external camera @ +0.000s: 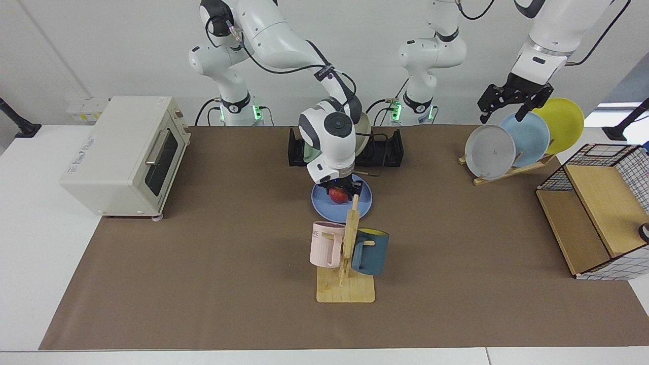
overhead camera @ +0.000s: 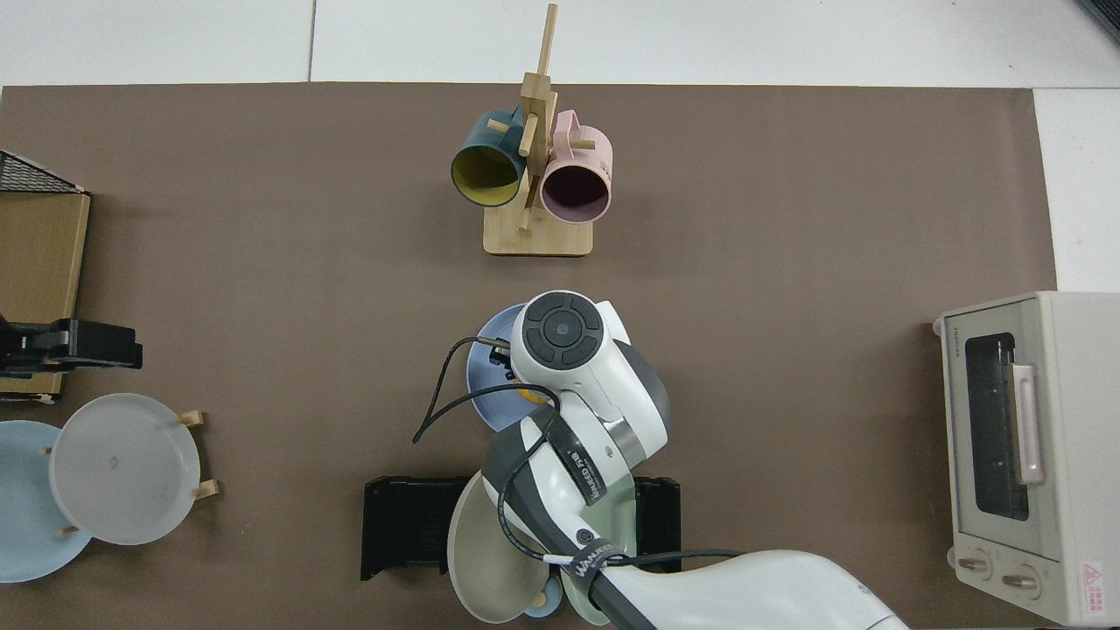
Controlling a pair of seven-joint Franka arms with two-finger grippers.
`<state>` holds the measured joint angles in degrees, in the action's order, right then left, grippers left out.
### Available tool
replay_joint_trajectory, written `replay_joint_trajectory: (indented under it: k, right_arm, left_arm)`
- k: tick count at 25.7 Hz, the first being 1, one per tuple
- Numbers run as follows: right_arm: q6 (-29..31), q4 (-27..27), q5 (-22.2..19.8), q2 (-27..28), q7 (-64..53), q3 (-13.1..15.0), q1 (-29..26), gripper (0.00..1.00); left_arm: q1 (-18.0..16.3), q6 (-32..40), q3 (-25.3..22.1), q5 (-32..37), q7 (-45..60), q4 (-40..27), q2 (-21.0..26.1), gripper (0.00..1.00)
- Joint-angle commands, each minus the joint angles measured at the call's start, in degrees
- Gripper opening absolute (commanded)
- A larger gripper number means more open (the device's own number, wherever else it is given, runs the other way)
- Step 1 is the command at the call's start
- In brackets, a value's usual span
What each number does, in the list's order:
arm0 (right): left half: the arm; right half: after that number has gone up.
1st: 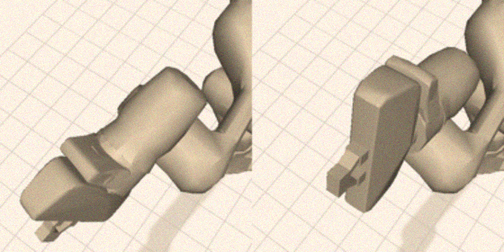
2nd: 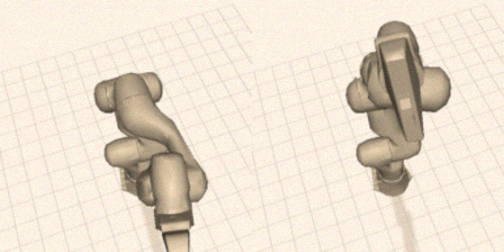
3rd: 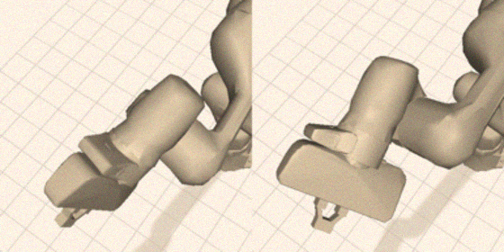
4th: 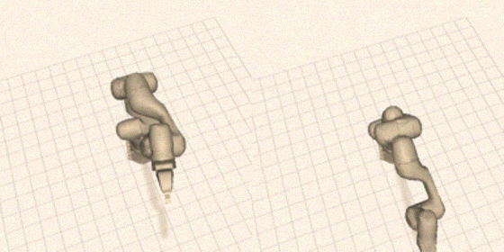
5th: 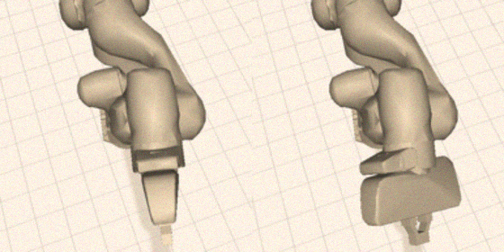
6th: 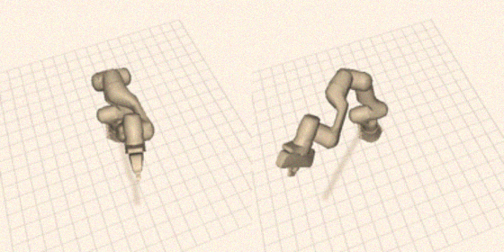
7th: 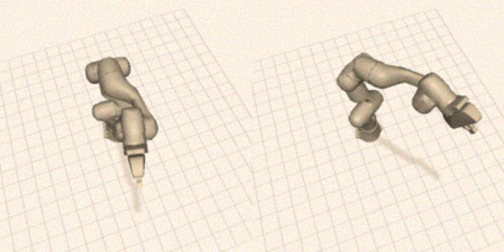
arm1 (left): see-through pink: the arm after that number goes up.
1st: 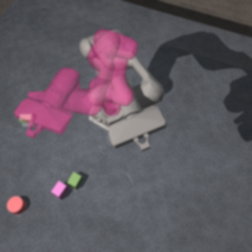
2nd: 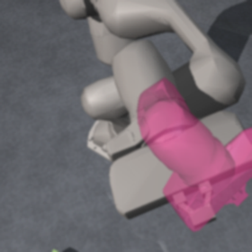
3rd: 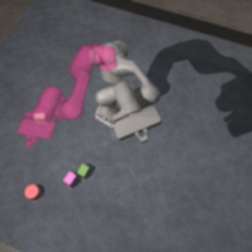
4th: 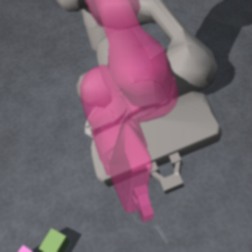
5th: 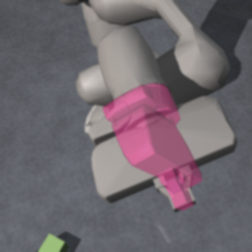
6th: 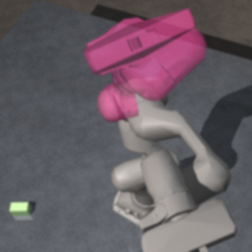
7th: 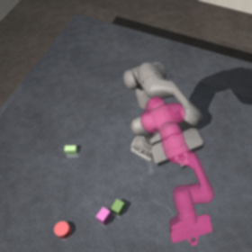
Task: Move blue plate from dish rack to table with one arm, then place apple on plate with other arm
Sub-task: 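Lower the apple onto the blue plate with the right gripper, then open the right gripper and withdraw it from the plate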
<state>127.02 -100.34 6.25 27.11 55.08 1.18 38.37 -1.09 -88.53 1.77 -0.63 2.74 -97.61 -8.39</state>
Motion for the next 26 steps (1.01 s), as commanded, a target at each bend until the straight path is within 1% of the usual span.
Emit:
replay_joint_trajectory:
  k: [1,5,9,13,17,24,26]
  right_arm:
    - [-2.74,0.14,0.70,-1.62,-2.87,0.58,-0.57,1.00]
    - [-9.41,3.13,-0.36,-4.16,-10.67,1.20,-2.94,1.00]
    - [-13.37,6.12,-0.89,-8.03,-19.21,1.63,-8.20,1.00]
    - [-15.30,6.12,-1.06,-12.34,-27.29,1.72,-14.18,1.00]
    - [-18.47,6.30,-1.06,-14.98,-37.22,1.72,-20.68,1.00]
    - [-23.22,6.30,-0.80,-19.63,-55.15,1.55,-33.08,1.00]
    - [-24.88,6.21,-0.89,-20.95,-57.97,1.55,-35.11,1.00]
  left_arm:
    - [0.12,2.39,0.08,0.63,-0.28,0.14,-0.66,1.00]
    - [0.12,2.30,0.08,0.63,-0.37,0.22,-0.66,1.00]
    - [-0.05,1.78,-0.01,0.63,-0.19,0.14,-0.66,1.00]
    - [-0.23,1.16,-0.01,0.10,-0.02,0.22,-0.57,1.00]
    - [-0.23,0.29,-0.01,-0.69,-0.02,0.05,-0.57,1.00]
    - [0.21,0.28,-0.01,-0.08,-0.10,0.22,-0.40,1.00]
    - [0.21,0.46,-0.01,0.01,-0.10,0.31,-0.40,1.00]
